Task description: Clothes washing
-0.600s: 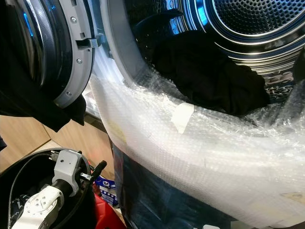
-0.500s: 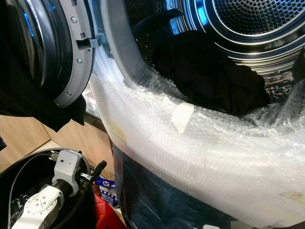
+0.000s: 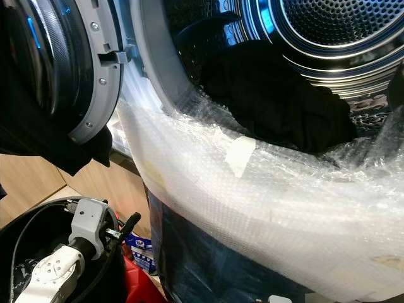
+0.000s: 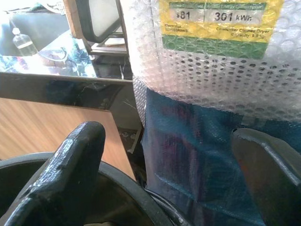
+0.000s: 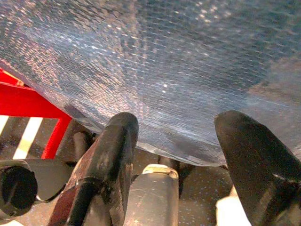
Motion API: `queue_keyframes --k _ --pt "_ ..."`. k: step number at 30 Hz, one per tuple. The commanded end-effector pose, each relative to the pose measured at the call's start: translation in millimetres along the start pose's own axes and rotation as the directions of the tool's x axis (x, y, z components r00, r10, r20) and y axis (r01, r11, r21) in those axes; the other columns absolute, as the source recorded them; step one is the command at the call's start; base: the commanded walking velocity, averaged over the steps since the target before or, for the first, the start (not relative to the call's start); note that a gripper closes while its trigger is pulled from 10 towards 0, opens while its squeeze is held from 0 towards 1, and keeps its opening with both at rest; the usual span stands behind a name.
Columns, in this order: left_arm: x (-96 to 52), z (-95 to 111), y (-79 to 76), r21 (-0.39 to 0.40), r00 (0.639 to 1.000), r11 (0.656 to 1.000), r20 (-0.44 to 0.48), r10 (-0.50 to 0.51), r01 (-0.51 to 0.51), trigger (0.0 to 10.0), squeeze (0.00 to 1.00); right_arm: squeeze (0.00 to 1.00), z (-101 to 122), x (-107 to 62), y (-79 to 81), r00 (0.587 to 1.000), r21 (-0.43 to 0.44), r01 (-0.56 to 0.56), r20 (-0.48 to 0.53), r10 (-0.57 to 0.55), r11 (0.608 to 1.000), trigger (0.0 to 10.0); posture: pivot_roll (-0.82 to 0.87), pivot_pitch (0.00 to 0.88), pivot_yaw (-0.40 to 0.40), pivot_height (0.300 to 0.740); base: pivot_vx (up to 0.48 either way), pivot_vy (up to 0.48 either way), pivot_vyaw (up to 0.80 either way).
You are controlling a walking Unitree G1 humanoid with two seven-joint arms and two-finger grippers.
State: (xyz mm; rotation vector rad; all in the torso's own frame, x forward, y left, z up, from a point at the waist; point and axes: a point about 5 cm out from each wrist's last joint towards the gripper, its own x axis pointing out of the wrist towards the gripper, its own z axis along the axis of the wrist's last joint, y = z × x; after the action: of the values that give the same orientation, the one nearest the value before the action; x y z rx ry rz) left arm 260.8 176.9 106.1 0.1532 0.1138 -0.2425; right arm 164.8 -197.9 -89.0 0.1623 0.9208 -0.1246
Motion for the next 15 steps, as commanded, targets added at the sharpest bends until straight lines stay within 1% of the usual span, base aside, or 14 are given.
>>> queue_keyframes --k 1,15 --pt "-0.1 4.8 2.9 0.015 1.000 1.000 0.005 0.008 -0.008 10.0 0.00 0.00 1.0 0.1 0.2 1.000 0.008 0.001 0.007 -0.001 1.000 10.0 0.02 0.044 0.028 0.740 0.000 0.000 0.00" --pt "0.0 4.8 2.6 0.012 1.000 1.000 0.002 0.006 -0.006 10.0 0.00 0.00 0.6 0.0 0.0 1.000 0.009 0.001 0.006 -0.001 1.000 10.0 0.02 0.043 0.027 0.740 0.000 0.000 0.00"
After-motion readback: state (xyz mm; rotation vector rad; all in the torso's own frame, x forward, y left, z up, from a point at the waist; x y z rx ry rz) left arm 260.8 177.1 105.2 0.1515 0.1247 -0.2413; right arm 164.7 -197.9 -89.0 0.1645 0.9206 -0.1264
